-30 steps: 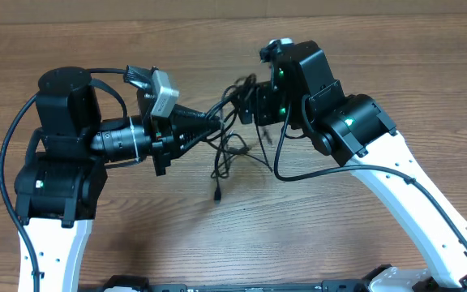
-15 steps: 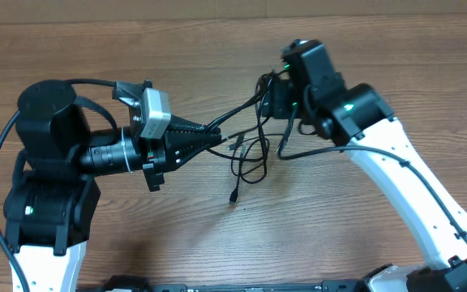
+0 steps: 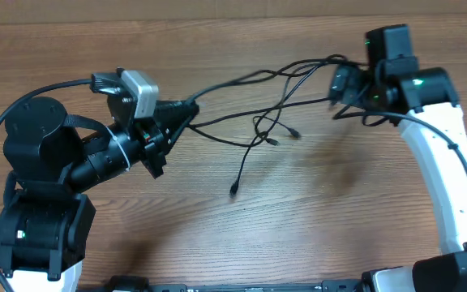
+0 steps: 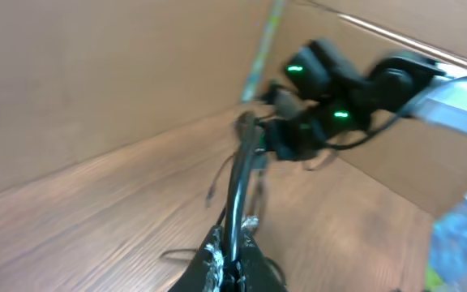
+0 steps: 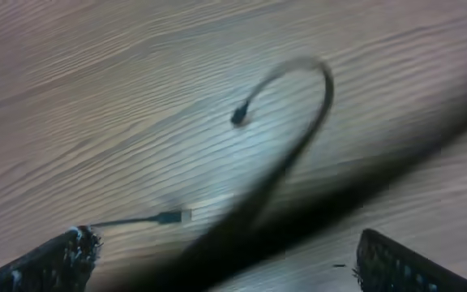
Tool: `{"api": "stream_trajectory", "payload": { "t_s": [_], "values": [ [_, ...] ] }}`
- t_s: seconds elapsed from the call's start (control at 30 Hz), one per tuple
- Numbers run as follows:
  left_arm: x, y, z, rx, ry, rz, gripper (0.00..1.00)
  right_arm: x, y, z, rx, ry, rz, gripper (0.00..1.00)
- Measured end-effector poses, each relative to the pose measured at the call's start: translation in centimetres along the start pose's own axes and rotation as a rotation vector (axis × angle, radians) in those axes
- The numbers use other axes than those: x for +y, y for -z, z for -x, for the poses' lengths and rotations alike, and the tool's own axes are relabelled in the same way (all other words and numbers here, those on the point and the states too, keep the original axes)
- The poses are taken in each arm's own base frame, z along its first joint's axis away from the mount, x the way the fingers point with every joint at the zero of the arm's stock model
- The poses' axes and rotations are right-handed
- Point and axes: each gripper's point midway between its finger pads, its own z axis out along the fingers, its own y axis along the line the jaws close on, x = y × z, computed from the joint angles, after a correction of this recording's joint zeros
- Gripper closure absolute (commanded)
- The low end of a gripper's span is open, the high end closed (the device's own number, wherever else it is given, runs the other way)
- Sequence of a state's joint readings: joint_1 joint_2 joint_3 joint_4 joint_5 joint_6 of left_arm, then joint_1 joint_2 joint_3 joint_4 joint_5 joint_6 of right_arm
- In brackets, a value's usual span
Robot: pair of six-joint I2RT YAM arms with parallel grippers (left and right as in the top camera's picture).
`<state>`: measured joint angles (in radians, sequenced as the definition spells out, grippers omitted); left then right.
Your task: Untangle cables
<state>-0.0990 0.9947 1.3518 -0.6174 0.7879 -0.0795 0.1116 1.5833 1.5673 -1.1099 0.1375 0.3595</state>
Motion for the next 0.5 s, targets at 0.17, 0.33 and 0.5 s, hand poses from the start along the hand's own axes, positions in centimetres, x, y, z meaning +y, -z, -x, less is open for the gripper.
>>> {"api": "stream_trajectory", "payload": {
  "t_s": [0.17, 0.33, 0.5],
  "values": [
    [1.8, 0.1, -0.4, 0.007, 0.069, 0.099, 0.96, -2.9, -0.2, 0.8, 0.000, -0.067, -0.039, 0.00],
    [3.9, 1.0, -0.2, -0.012, 0.112, 0.187, 0.96, -5.9, -0.3, 1.7, -0.008, -0.137, -0.080, 0.00],
    [7.1, 3.0, -0.8, -0.019, 0.199, 0.319, 0.96, -9.2, -0.3, 2.4, -0.022, -0.206, -0.133, 0.00]
  ]
}}
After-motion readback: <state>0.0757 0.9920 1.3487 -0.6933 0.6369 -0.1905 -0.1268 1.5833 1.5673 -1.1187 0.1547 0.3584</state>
